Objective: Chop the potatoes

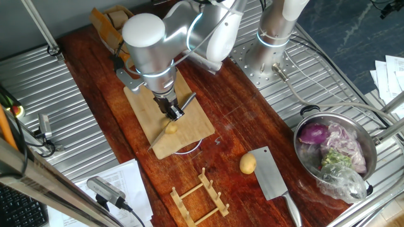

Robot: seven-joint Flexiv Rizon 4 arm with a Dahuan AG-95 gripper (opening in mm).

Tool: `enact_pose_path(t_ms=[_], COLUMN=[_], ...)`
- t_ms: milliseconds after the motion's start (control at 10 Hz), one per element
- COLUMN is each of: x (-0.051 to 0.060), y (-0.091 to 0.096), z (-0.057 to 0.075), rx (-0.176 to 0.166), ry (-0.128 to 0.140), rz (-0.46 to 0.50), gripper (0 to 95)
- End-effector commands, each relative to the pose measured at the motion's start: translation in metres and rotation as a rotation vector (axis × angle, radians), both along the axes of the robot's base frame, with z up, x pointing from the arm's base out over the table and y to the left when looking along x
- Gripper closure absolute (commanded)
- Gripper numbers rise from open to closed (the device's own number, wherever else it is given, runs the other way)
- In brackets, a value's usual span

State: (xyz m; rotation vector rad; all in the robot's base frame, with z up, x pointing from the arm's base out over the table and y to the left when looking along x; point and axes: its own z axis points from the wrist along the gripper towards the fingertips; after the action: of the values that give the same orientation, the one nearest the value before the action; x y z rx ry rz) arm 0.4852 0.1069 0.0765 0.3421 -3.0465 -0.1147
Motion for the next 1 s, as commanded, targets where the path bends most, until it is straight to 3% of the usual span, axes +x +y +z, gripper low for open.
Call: enact_pose_path(t_ms=[100,800,1000], x=[0.003,0.010,0.008], y=[0.000,-0.002,-0.001], z=[-0.001,-0.014,-0.010], rx=[0.000,-0.001,-0.001], ry=[-0.002,-0.001,0.003], rz=[0.000,0.009,0.012], gripper=[95.0,95.0,95.0])
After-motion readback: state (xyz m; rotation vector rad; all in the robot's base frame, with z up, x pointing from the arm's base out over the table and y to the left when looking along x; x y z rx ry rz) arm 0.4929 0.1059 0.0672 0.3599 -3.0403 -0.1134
